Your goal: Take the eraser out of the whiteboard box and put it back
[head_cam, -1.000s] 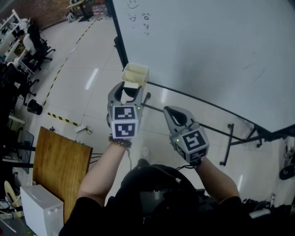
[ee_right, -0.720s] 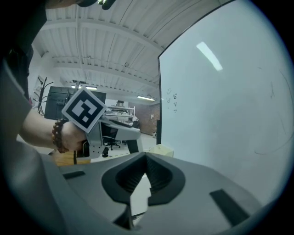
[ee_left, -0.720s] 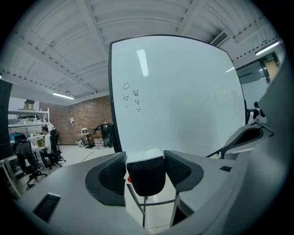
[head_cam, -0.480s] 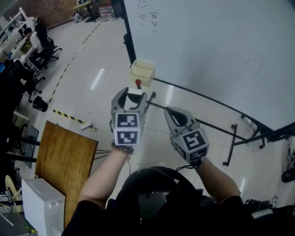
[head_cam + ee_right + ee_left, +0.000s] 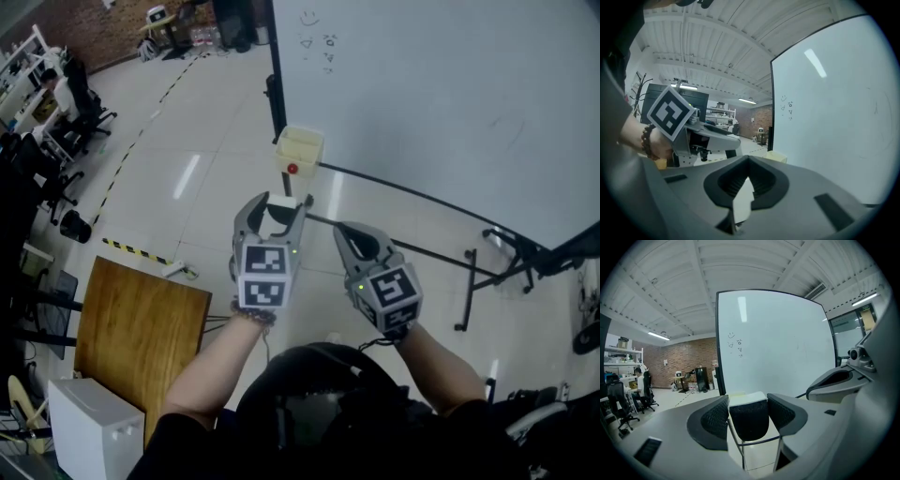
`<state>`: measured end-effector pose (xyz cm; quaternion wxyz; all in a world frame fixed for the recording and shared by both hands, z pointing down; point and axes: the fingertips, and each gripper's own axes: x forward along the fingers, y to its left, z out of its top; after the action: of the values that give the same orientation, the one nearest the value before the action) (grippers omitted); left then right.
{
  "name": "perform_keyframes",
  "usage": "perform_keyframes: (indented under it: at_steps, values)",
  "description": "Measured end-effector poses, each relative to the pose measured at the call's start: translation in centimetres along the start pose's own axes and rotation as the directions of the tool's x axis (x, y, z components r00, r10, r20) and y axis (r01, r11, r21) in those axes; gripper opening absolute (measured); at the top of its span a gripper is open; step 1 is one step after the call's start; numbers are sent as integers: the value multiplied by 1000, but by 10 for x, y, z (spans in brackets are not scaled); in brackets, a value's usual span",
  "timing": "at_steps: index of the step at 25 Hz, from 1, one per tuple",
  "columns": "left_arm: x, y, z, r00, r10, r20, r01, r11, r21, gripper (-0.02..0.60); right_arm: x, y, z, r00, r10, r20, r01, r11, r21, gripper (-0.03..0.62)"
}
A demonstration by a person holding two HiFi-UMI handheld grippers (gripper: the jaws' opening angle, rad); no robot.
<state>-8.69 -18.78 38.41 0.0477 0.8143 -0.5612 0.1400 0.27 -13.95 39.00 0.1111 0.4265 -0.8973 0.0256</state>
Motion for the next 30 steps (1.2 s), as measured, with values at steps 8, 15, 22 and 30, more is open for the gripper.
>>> perform_keyframes:
  at_steps: [8,15,22,30]
  values:
    - [-34,9,-9,997,-76,16,76,997,8,255,-8,39,10,997,-68,21,68,998,7,26]
    - [-53,8,-14,993,-117,22,117,993,15,255,-21,48,14,991,-126,34,126,992,8,26]
    - [-57,2,-13,995,-94,37,93,996,8,255,-33,44,10,992,-120,31,120,993,-1,26]
    - [-59,-13,-13,998,-55,39,54,998,28,256,-49,34,8,995,-97,34,97,995,-7,26]
